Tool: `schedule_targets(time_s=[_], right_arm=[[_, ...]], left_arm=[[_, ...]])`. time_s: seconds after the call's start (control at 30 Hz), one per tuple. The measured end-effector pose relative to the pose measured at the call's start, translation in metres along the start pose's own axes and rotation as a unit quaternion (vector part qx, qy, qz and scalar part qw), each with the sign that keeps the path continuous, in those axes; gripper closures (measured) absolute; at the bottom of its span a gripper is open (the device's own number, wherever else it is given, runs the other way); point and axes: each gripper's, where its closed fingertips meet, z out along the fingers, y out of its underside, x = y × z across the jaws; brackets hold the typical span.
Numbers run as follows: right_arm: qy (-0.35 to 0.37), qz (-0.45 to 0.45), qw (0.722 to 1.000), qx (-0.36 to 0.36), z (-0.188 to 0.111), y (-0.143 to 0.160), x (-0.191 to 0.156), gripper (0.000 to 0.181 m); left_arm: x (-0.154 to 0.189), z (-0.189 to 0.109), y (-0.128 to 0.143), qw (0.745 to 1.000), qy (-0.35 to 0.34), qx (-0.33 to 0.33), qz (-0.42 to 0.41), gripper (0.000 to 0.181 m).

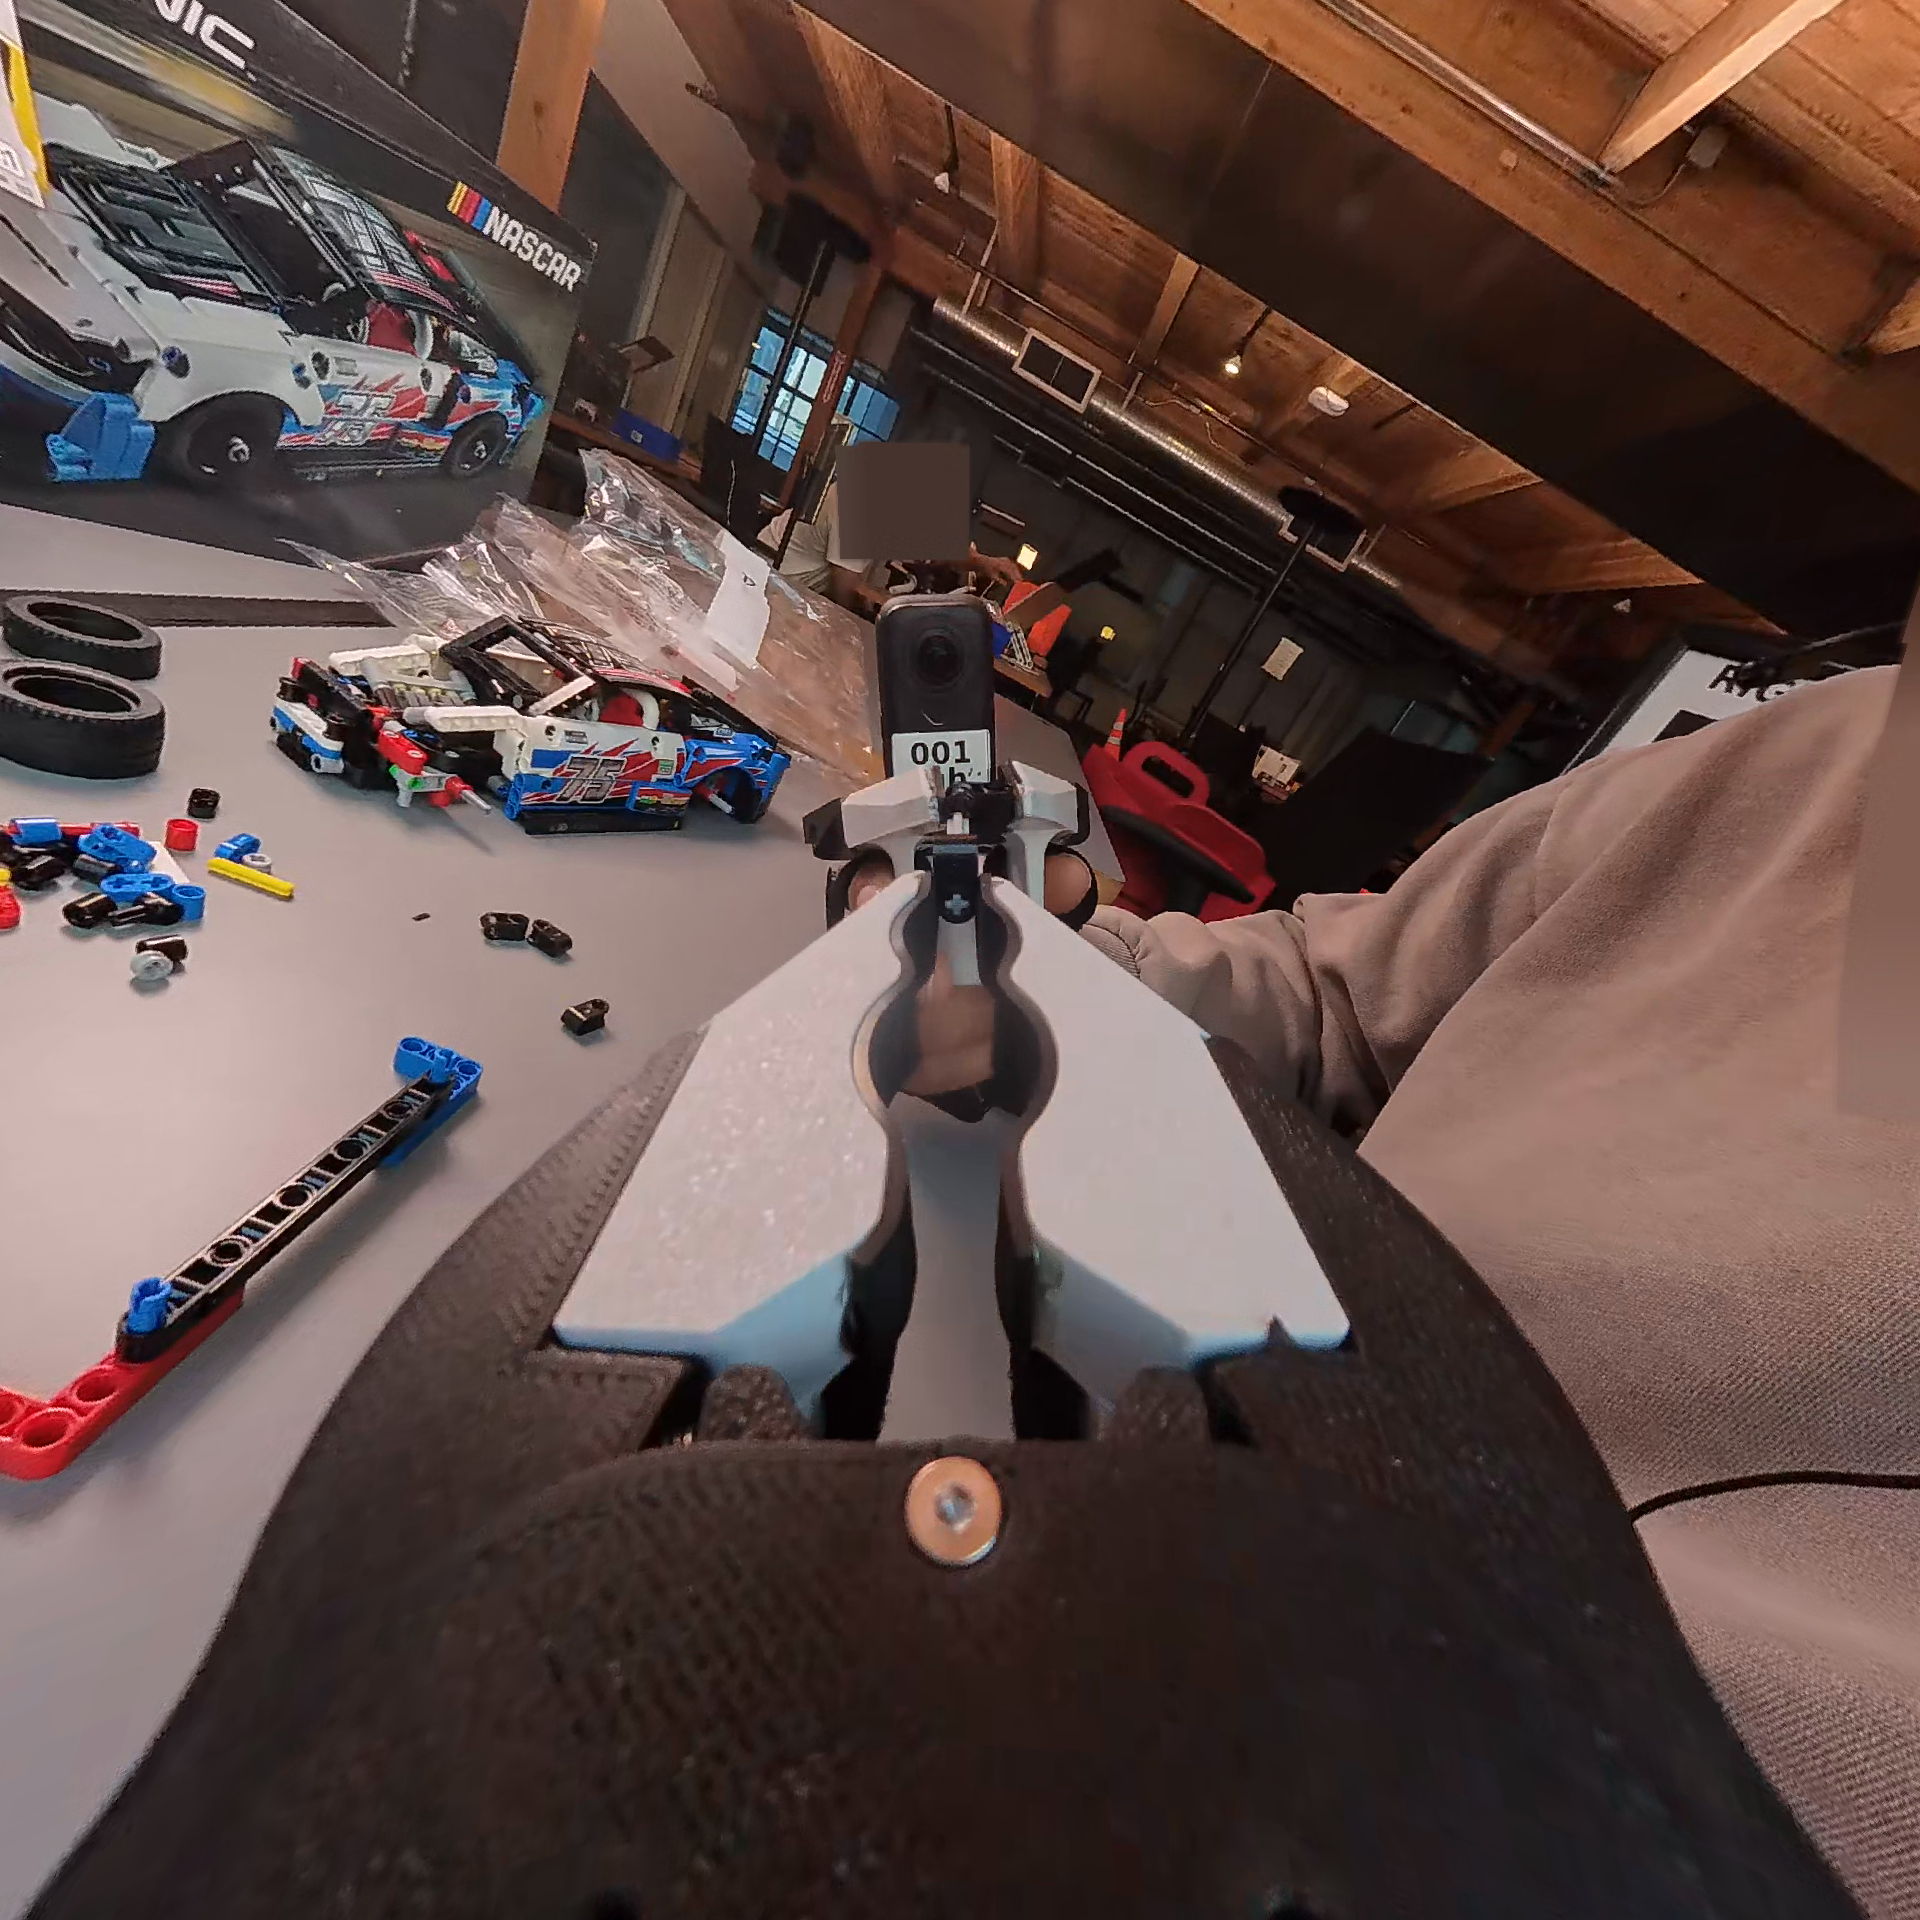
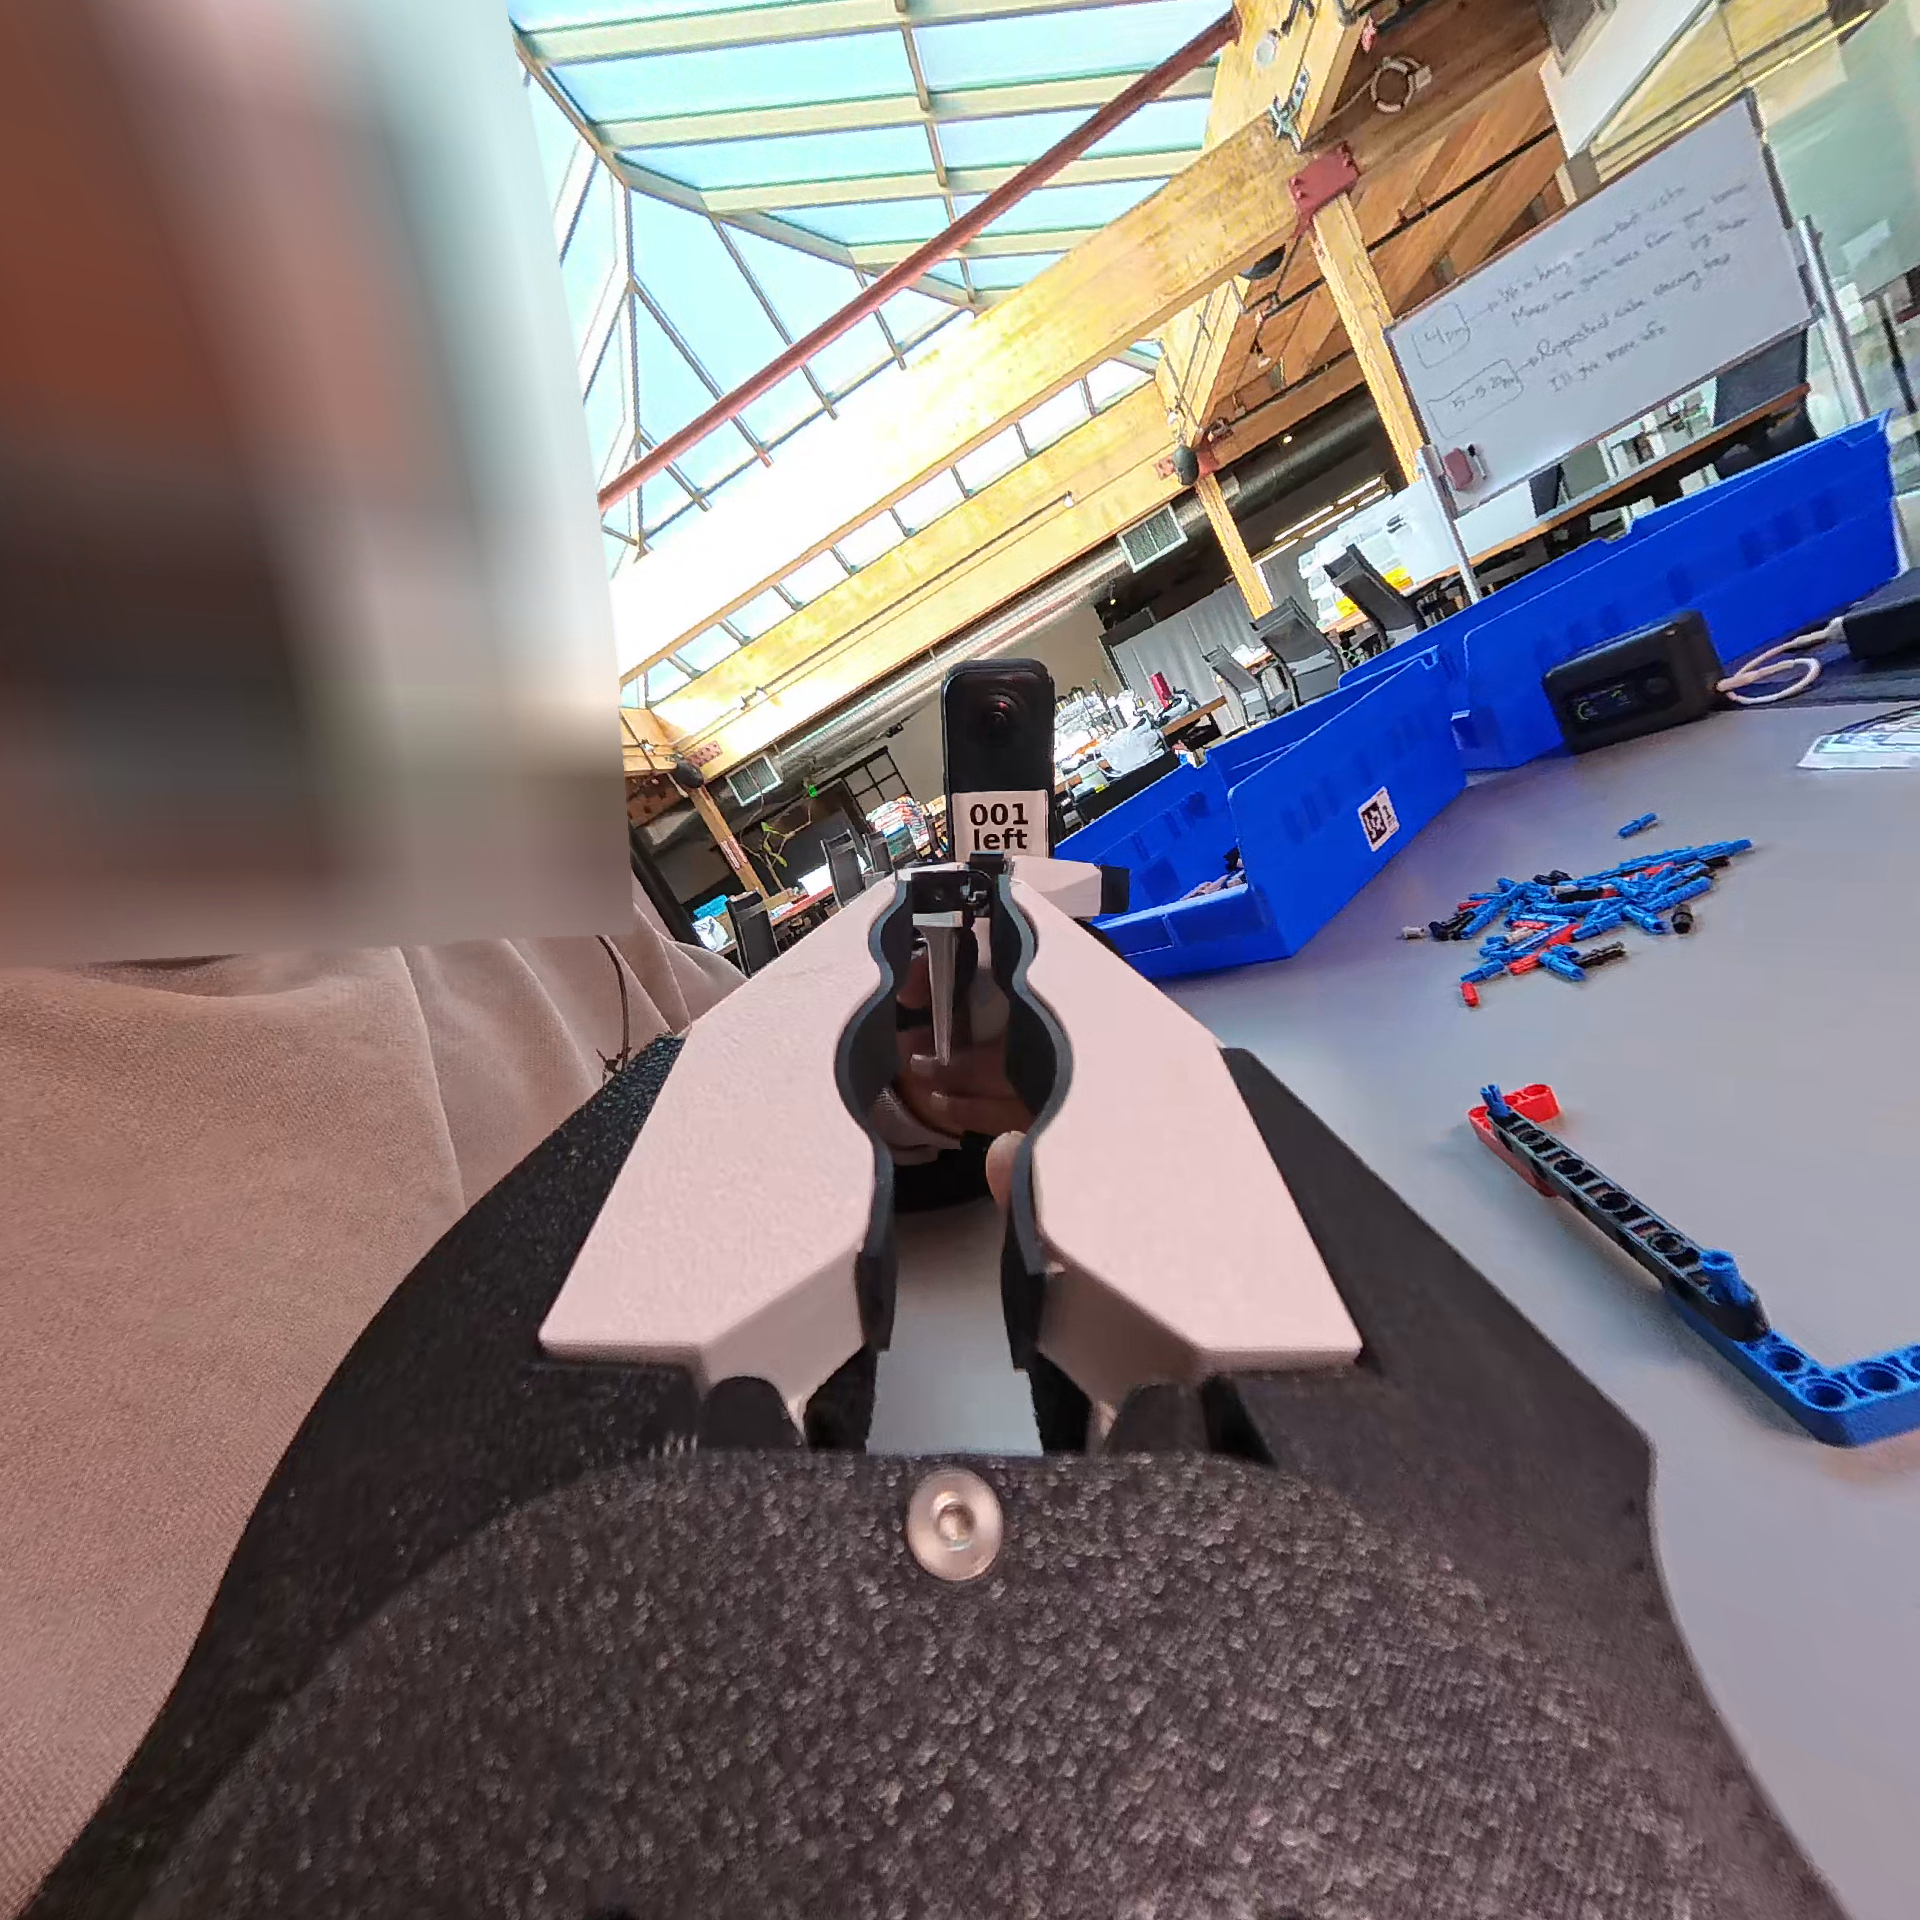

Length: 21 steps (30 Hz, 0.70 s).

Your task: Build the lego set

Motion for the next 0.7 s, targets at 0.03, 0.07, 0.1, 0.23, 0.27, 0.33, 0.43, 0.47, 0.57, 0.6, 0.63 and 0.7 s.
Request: schedule_targets(time_s=[0.03, 0.07, 0.1, 0.23, 0.27, 0.33, 0.43, 0.47, 0.57, 0.6, 0.63, 0.7], right_arm=[[-0.001, 0.002, 1.000, 0.000, 0.000, 0.000, 0.000, 0.169], [-0.001, 0.003, 1.000, -0.002, 0.000, 0.001, 0.001, 0.169], [0.000, 0.004, 1.000, -0.002, -0.001, 0.001, 0.001, 0.169], [-0.003, 0.008, 1.000, -0.002, 0.000, 0.002, 0.001, 0.169], [-0.003, 0.008, 1.000, -0.001, 0.000, 0.002, 0.001, 0.169], [-0.003, 0.007, 1.000, 0.000, 0.000, 0.002, 0.000, 0.169], [0.002, 0.003, 1.000, -0.005, 0.000, 0.003, 0.002, 0.169], [0.002, 0.003, 1.000, -0.007, 0.000, 0.004, 0.002, 0.169], [0.009, -0.004, 1.000, -0.015, -0.001, 0.006, 0.003, 0.169], [0.013, -0.007, 1.000, -0.023, -0.001, 0.008, 0.004, 0.169], [0.013, -0.010, 0.999, -0.031, -0.001, 0.011, 0.004, 0.169], [0.009, -0.006, 0.999, -0.037, -0.001, 0.013, 0.002, 0.169]], left_arm=[[0.000, 0.000, 0.000, 1.000, 0.000, -0.001, -0.001, 0.176], [0.000, 0.000, 0.000, 1.000, 0.000, -0.001, -0.002, 0.176], [0.000, 0.000, 0.001, 1.000, 0.001, 0.000, -0.004, 0.176], [-0.001, -0.001, -0.001, 1.000, 0.000, 0.008, -0.013, 0.176], [-0.001, -0.001, -0.001, 1.000, 0.000, 0.010, -0.016, 0.176], [-0.002, -0.001, -0.001, 1.000, 0.000, 0.009, -0.017, 0.176], [0.000, -0.001, 0.001, 1.000, 0.004, 0.004, -0.018, 0.176], [0.000, -0.001, 0.001, 1.000, 0.003, 0.003, -0.016, 0.176], [-0.002, -0.001, 0.002, 1.000, -0.005, -0.003, -0.009, 0.176], [-0.003, -0.001, 0.005, 1.000, -0.008, -0.012, -0.004, 0.176], [-0.002, -0.001, 0.007, 1.000, -0.009, -0.022, 0.003, 0.176], [-0.001, -0.001, 0.009, 1.000, -0.005, -0.030, 0.004, 0.176]])
